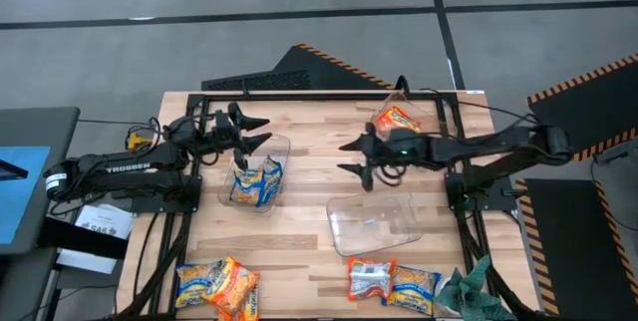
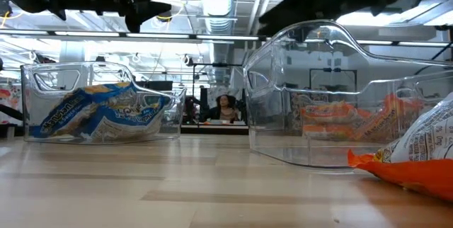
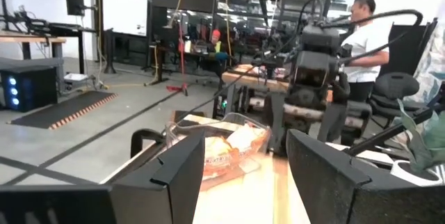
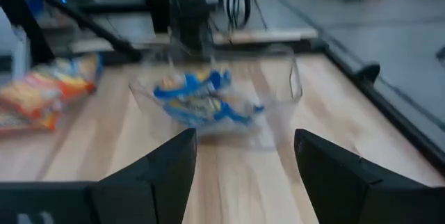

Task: Sort Maruchan noodles
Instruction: Put the blue noodle pack into the middle transparent bin

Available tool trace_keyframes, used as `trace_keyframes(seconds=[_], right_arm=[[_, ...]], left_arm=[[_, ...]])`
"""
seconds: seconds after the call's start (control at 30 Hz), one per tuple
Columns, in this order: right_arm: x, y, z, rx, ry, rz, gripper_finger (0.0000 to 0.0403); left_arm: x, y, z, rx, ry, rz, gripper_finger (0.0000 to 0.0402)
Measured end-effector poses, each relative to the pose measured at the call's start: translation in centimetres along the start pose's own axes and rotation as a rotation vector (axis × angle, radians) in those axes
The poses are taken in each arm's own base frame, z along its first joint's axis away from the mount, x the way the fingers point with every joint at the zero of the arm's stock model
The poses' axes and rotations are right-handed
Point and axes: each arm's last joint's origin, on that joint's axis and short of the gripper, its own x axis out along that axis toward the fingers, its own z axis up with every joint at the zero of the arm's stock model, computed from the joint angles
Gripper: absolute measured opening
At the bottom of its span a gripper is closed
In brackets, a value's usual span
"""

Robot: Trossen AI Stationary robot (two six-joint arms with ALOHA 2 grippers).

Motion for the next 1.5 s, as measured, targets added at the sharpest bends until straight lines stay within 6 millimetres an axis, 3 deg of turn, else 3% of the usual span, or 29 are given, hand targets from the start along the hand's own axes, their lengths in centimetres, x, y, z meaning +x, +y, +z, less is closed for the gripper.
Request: trace_keyframes(seconds=[0.3, 0.43, 0.6, 0.77, 0.97, 1.23, 1.5], right_arm=[[-1.2, 0.0, 0.7, 0.001, -0.071, 0.004, 0.0265], [-0.8, 0.0, 0.2, -0.001, -0.046, 0.003, 0.0265], [-0.1, 0.0, -0.5, -0.012, -0.01, 0.002, 0.0265], [0.5, 0.0, -1.1, -0.033, 0.012, 0.001, 0.0265], [0.7, -0.2, -1.4, -0.03, 0.029, -0.015, 0.0265], [0.7, -0.3, -1.4, -0.005, 0.03, -0.054, 0.0265], [0.7, -0.3, -1.5, -0.004, 0.031, -0.056, 0.0265]], left_arm=[[0.0, -0.1, 0.0, -0.036, 0.003, -0.01, 0.0192], [0.0, -0.7, -0.2, -0.179, 0.048, -0.167, 0.0192], [-0.3, -3.6, -1.3, -0.374, 0.297, -0.527, 0.0192], [-1.3, -7.8, -2.4, -0.421, 0.583, -0.608, 0.0192], [-3.9, -12.5, -2.8, -0.326, 0.909, -0.426, 0.0169], [-5.4, -18.2, -3.4, -0.268, 1.221, -0.188, 0.0014], [-4.9, -22.1, -6.9, -0.285, 1.774, 0.175, 0.0]])
